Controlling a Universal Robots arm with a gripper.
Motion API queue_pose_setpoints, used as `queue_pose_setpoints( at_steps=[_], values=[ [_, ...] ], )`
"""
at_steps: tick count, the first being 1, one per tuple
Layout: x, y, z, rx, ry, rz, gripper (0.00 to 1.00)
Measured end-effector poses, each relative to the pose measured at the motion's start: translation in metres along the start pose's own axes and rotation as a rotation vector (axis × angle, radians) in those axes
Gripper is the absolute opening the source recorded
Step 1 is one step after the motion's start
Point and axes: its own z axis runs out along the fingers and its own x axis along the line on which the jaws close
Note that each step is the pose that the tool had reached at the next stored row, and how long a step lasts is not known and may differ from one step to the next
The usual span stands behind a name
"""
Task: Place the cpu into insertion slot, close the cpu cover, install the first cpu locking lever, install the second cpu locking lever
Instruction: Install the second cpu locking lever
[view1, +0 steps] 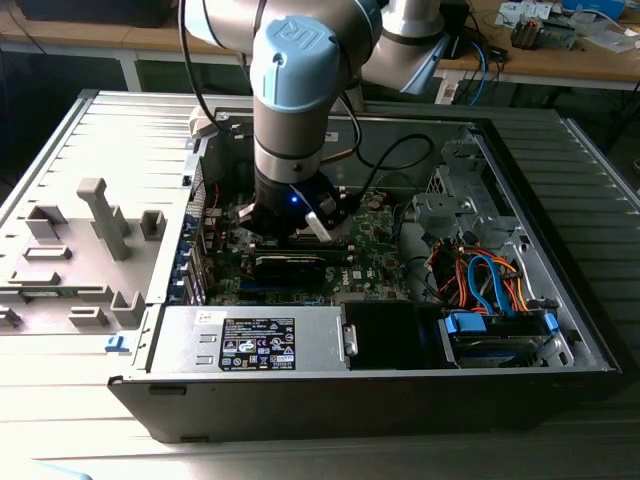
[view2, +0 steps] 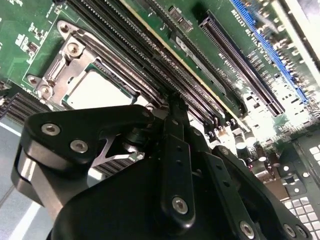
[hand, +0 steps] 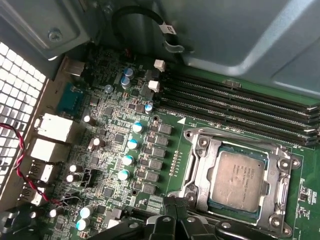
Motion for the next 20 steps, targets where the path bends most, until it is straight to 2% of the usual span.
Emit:
queue_pose_setpoints(
  at_steps=[2,8,9,12,14,16,19,20],
  values=[
    [0.0025,0.0021,-0.0068,0.0014,-0.0048,-0.002,0.11],
    [0.003,0.0015,-0.0024,-0.0256,-0.0066,-0.033,0.11],
    [0.003,0.0013,-0.0013,-0.0321,-0.0073,-0.038,0.11],
    [0.0029,0.001,0.0008,-0.0417,-0.0091,-0.044,0.11],
    [0.003,0.0008,0.0016,-0.0436,-0.0094,-0.045,0.11],
    [0.003,0.001,0.0004,-0.041,-0.0095,-0.046,0.11],
    [0.003,0.0031,-0.0109,-0.034,-0.0075,-0.046,0.11],
    [0.0023,0.0039,-0.0159,-0.0286,-0.0061,-0.045,0.11]
  ],
)
